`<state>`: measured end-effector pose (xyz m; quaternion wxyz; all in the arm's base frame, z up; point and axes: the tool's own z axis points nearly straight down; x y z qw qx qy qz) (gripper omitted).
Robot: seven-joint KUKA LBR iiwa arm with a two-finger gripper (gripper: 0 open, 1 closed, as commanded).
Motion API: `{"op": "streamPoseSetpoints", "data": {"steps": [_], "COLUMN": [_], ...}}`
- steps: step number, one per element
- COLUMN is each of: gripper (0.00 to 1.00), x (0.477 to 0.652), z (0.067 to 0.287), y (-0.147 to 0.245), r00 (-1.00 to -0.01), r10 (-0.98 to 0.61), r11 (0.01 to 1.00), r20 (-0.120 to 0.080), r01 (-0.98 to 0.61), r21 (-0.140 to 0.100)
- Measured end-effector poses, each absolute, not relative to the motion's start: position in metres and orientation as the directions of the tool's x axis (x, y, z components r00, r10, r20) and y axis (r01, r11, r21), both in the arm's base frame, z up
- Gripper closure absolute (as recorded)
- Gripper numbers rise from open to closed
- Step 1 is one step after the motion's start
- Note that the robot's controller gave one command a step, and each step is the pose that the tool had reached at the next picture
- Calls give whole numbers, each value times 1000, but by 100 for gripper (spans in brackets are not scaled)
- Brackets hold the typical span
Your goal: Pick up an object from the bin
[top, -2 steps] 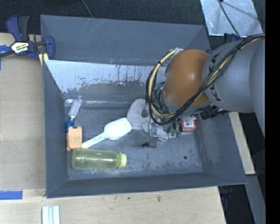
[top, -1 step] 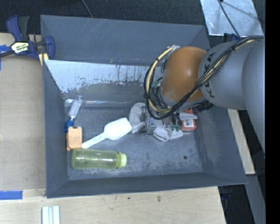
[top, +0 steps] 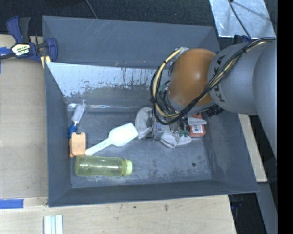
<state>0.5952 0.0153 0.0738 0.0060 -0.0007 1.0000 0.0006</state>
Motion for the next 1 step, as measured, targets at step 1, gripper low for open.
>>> {"op": "streamPoseSetpoints", "data": {"steps": [1], "gripper": [100], "x": [577], "z": [275], "y": [-12], "r00": [-1000], "r10": [-3], "r11": [1000], "r20": [-7], "r01": [-3], "r21": [-1]}}
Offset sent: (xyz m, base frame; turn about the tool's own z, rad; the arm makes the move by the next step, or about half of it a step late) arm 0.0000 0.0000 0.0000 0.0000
